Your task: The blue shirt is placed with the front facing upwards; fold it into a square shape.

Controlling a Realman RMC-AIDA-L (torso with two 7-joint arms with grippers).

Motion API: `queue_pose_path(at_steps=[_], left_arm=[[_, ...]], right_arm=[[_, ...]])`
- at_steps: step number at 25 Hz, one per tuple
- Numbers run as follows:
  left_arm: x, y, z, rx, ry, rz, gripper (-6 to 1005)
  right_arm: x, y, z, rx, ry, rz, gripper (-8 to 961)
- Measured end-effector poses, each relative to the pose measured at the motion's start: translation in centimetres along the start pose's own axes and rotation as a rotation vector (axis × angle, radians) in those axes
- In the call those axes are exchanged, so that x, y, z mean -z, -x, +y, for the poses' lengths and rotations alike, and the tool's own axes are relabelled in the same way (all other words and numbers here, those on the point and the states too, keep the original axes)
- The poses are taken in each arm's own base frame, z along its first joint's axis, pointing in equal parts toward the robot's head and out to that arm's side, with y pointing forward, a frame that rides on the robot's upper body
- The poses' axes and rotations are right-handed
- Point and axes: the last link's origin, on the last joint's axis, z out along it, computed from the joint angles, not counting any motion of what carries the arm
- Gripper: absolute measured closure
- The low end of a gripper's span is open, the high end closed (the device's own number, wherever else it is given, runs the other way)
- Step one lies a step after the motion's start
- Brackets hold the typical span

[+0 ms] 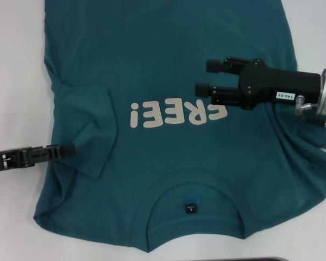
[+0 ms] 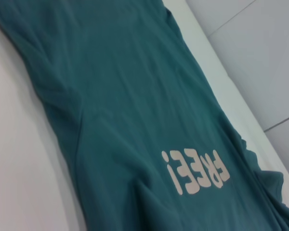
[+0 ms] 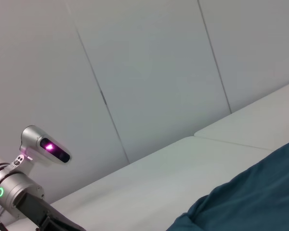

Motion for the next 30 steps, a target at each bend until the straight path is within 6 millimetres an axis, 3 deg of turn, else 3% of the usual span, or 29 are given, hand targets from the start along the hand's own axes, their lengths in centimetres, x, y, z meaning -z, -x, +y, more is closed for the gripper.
queue_pose_path(at_steps=[6,19,25,30], left_arm=[[-0.4,0.5,0.6,-0.004,0.040,-0.032,232],[-4.5,0.3,3.3,-0.069,0.159,-0.125,232],[-4.5,0.0,3.6,-0.080,0.176,-0.119,231],[-4.0,-1.5,4.1,-0.123,0.212,-0.024,231]], right_arm=[[0.0,0.0,0.0,0.000,0.003,0.001,128],[0.0,-0.1,0.1,-0.004,0.007,0.001,128],[0.0,-0.1,0.1,-0.004,0.006,0.001,128],[0.0,-0.1,0.1,-0.003,0.002,0.002,128]])
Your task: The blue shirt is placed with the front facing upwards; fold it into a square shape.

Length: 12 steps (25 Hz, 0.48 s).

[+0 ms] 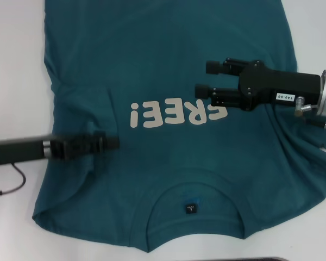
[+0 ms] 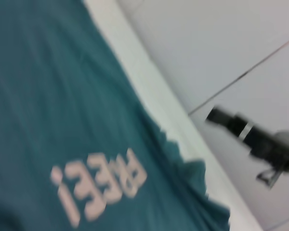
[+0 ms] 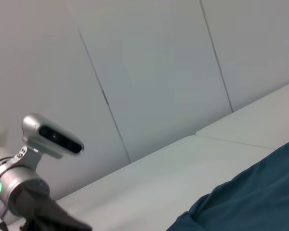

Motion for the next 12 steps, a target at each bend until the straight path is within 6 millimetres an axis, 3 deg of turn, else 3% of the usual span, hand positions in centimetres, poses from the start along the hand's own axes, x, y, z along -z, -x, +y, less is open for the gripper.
queue_pose_path(at_steps=[6,12], left_arm=[[0.0,-2.2,0.4,-0.071,0.018,0.108,231],[0.7,-3.1,0.0,-0.098,-0.012,0.184,230]], right_arm=[[1.3,0.1,-0.7,-0.070,-0.046,0.007,128],[6.3,-0.1,-2.0,-0.208,-0.174,0.032,128]])
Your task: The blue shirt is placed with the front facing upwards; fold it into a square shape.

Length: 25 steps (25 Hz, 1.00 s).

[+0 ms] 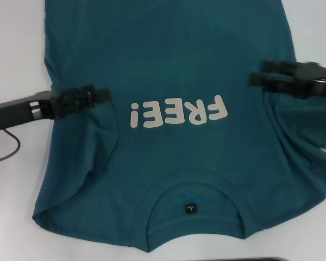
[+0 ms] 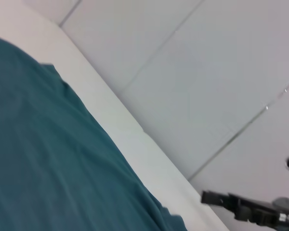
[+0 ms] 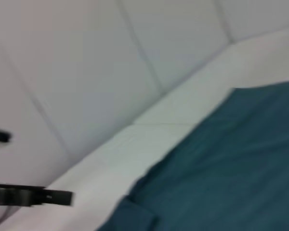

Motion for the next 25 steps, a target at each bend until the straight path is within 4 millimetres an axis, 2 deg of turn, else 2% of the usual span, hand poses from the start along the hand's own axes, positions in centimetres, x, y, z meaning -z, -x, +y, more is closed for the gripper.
queue_pose_path(at_steps=[7,12,15,19,25], left_arm=[[0.6,-0.7,-0.5,-0.008,-0.036,0.061,217],[0.5,-0.9,-0.6,-0.029,-0.038,0.056,159],[0.5,-1.1,-0.7,-0.038,-0.046,0.055,111],[0.5,-1.2,-0.9,-0.045,-0.058,0.050,113],[0.5,-1.3,-1.1,-0.059,-0.072,0.047,117]], right_arm=[[7.9,-1.1,-2.1,-0.215,-0.194,0.010,128],[11.6,-1.8,-2.5,-0.328,-0.311,0.055,128],[13.2,-2.2,-2.7,-0.389,-0.367,0.064,128],[14.4,-2.4,-3.1,-0.438,-0.420,0.078,128],[14.2,-2.6,-3.5,-0.468,-0.449,0.104,128]])
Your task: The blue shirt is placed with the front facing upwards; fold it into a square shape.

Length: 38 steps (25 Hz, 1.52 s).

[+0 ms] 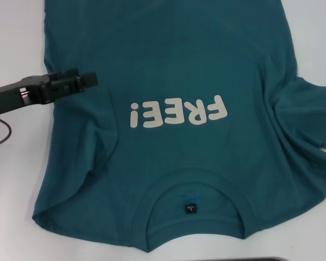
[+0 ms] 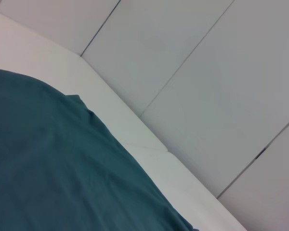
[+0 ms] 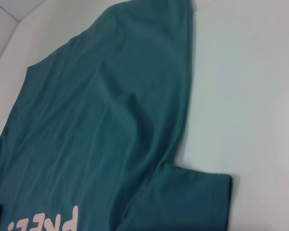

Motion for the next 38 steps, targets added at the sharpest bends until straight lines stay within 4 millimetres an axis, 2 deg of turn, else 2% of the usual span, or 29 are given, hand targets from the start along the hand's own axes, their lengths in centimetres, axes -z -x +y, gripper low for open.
queue_pose_path(at_steps=[11,24,32,38], left_arm=[[0.5,0.1,-0.3,0.010,-0.020,0.001,124],[0.3,-0.1,-0.6,0.012,-0.034,0.004,124],[0.4,0.0,-0.6,0.016,-0.036,0.004,125],[0.5,0.1,-0.7,0.019,-0.039,0.004,125]], right_arm=[[-2.7,0.1,0.2,0.010,-0.020,0.026,128],[-3.4,0.9,0.8,0.023,-0.009,0.035,128],[-4.0,0.5,1.1,0.014,0.008,0.053,129],[-4.4,0.2,1.1,0.016,0.003,0.078,188]])
